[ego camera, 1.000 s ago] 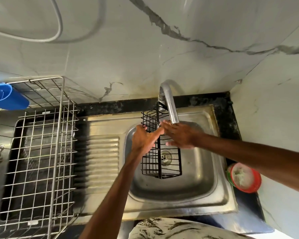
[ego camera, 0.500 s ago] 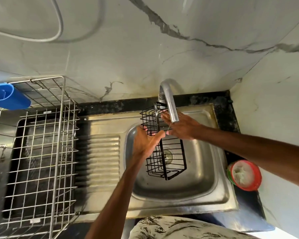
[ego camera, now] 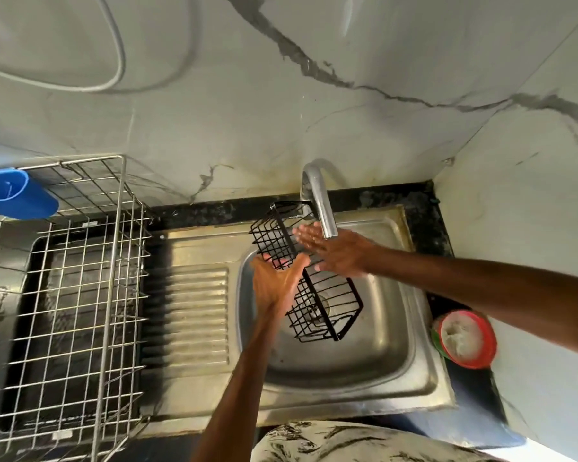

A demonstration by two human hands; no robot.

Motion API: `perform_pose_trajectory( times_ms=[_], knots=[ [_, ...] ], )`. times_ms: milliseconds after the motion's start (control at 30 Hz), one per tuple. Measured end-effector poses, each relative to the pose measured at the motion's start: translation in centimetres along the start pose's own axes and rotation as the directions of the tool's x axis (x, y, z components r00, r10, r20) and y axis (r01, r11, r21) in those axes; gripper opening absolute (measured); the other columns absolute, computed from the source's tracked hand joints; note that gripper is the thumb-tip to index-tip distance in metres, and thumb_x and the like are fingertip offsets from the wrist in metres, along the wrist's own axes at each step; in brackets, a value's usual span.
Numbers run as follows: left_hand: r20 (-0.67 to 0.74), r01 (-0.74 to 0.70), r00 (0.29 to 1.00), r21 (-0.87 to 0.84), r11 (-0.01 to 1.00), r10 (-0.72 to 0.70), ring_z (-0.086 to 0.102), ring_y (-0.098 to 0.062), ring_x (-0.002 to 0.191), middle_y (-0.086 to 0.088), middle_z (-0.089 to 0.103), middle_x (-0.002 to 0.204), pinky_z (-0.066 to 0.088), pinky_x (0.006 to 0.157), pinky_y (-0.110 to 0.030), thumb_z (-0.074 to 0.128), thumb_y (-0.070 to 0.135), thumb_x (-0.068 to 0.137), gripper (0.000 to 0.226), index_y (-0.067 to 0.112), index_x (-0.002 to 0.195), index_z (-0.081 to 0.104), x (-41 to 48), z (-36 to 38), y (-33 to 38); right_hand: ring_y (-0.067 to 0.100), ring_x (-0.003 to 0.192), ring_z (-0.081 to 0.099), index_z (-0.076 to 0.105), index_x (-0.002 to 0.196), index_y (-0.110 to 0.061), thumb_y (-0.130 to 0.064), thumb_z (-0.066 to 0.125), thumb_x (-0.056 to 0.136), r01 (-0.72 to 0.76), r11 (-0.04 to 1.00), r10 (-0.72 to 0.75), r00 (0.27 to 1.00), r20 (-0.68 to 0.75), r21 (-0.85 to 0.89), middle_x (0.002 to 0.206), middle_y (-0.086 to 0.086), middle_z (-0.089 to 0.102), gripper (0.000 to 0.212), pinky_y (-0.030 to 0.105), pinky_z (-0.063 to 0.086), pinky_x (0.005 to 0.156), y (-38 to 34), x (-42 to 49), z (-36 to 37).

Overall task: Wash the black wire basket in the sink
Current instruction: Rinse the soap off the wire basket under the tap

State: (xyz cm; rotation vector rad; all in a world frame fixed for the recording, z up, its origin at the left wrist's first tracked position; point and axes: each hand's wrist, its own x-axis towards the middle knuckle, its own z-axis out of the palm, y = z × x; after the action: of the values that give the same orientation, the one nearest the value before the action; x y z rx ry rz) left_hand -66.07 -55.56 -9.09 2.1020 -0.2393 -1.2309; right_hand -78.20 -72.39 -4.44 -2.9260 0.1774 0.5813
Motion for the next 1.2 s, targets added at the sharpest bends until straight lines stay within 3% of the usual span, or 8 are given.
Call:
perform_pose_trajectory(
  times_ms=[133, 300, 433, 600, 700, 833, 1033, 1200],
  knots=[
    [-0.01, -0.048, 0.999, -0.105, 0.993, 0.047, 0.062, -0.017, 0.111, 0.001, 0.061, 0.131, 0.049, 0.107, -0.052, 0.061, 0.097, 0.057, 0.124, 0.019, 0.153, 0.043, -6.8, -0.9, 4.9, 0.032, 0.154, -0.003, 0.004, 0.161, -0.014, -0.051, 0.033, 0.106, -0.142, 0.989, 0.143, 0.989, -0.032, 0.052, 0.168, 0.012, 0.001, 0.073, 0.046, -0.004, 0.12, 0.6, 1.0, -2.6],
    [-0.141, -0.085, 0.988, -0.206, 0.975, 0.056, 0.05, -0.025, 0.139, -0.006, 0.044, 0.157, 0.045, 0.113, -0.053, 0.063, 0.103, 0.04, 0.149, 0.023, 0.16, 0.026, -3.9, 0.3, 2.6, 0.026, 0.153, -0.018, -0.011, 0.158, -0.015, -0.061, 0.017, 0.102, 0.045, 0.995, -0.039, 0.997, 0.069, -0.085, 0.164, 0.012, -0.019, 0.078, 0.049, -0.008, 0.124, -0.2, -1.2, 2.6],
    [-0.124, -0.056, 0.992, -0.185, 0.981, 0.033, 0.04, -0.029, 0.145, -0.008, 0.033, 0.163, 0.038, 0.116, -0.055, 0.077, 0.078, 0.067, 0.126, 0.019, 0.163, 0.02, -5.5, -0.8, 4.2, 0.021, 0.152, -0.015, 0.007, 0.16, -0.014, -0.054, 0.015, 0.107, 0.226, 0.958, -0.208, 0.971, 0.118, -0.173, 0.167, 0.007, -0.004, 0.067, 0.037, -0.023, 0.119, 0.0, -3.8, 4.7],
    [-0.203, -0.14, 0.974, -0.19, 0.972, 0.1, 0.041, -0.036, 0.144, -0.019, 0.034, 0.162, 0.042, 0.115, -0.056, 0.073, 0.072, 0.054, 0.138, 0.009, 0.162, 0.015, -6.7, -1.2, 5.3, 0.023, 0.154, -0.007, 0.005, 0.159, -0.016, -0.055, 0.018, 0.106, 0.307, 0.92, -0.289, 0.951, 0.107, -0.243, 0.167, 0.007, -0.003, 0.068, 0.045, 0.006, 0.127, 2.1, -3.3, 2.2],
    [-0.206, -0.137, 0.974, -0.238, 0.961, 0.088, 0.043, -0.039, 0.142, -0.023, 0.037, 0.158, 0.047, 0.11, -0.06, 0.072, 0.075, 0.049, 0.137, 0.008, 0.157, 0.021, -5.9, -1.8, 5.8, 0.027, 0.154, 0.015, 0.02, 0.155, -0.018, -0.051, 0.036, 0.099, 0.19, 0.922, -0.213, 0.977, -0.029, -0.338, 0.165, 0.011, 0.02, 0.066, 0.049, 0.029, 0.12, 2.7, -1.3, -1.4],
    [-0.194, -0.192, 0.967, -0.149, 0.97, 0.162, 0.043, -0.038, 0.142, -0.023, 0.038, 0.157, 0.045, 0.112, -0.059, 0.071, 0.07, 0.053, 0.132, 0.003, 0.156, 0.024, -6.7, -2.2, 6.8, 0.022, 0.154, -0.005, 0.012, 0.16, -0.011, -0.058, 0.025, 0.1, 0.061, 0.973, -0.084, 0.992, -0.095, -0.221, 0.168, 0.009, 0.007, 0.077, 0.049, -0.004, 0.124, 2.4, 0.9, -2.7],
    [-0.252, -0.219, 0.952, -0.163, 0.962, 0.174, 0.054, -0.021, 0.107, -0.002, 0.052, 0.114, 0.056, 0.093, -0.045, 0.074, 0.064, 0.049, 0.094, 0.018, 0.122, 0.036, -6.3, -3.1, 7.1, 0.016, 0.152, -0.015, 0.014, 0.159, -0.022, -0.057, 0.004, 0.106, 0.292, 0.945, -0.277, 0.954, 0.117, -0.15, 0.168, 0.0, 0.007, 0.065, 0.038, -0.019, 0.12, 1.6, -2.5, 1.5],
    [-0.218, -0.226, 0.956, -0.123, 0.966, 0.196, 0.057, -0.028, 0.114, -0.013, 0.054, 0.127, 0.054, 0.098, -0.053, 0.074, 0.063, 0.052, 0.106, 0.008, 0.135, 0.039, -6.5, -3.1, 7.7, 0.02, 0.155, -0.007, 0.012, 0.159, -0.023, -0.048, 0.004, 0.106, 0.359, 0.925, -0.32, 0.913, 0.255, -0.124, 0.168, 0.001, 0.005, 0.06, 0.042, -0.011, 0.124, 1.2, -3.6, 1.3]
  ],
)
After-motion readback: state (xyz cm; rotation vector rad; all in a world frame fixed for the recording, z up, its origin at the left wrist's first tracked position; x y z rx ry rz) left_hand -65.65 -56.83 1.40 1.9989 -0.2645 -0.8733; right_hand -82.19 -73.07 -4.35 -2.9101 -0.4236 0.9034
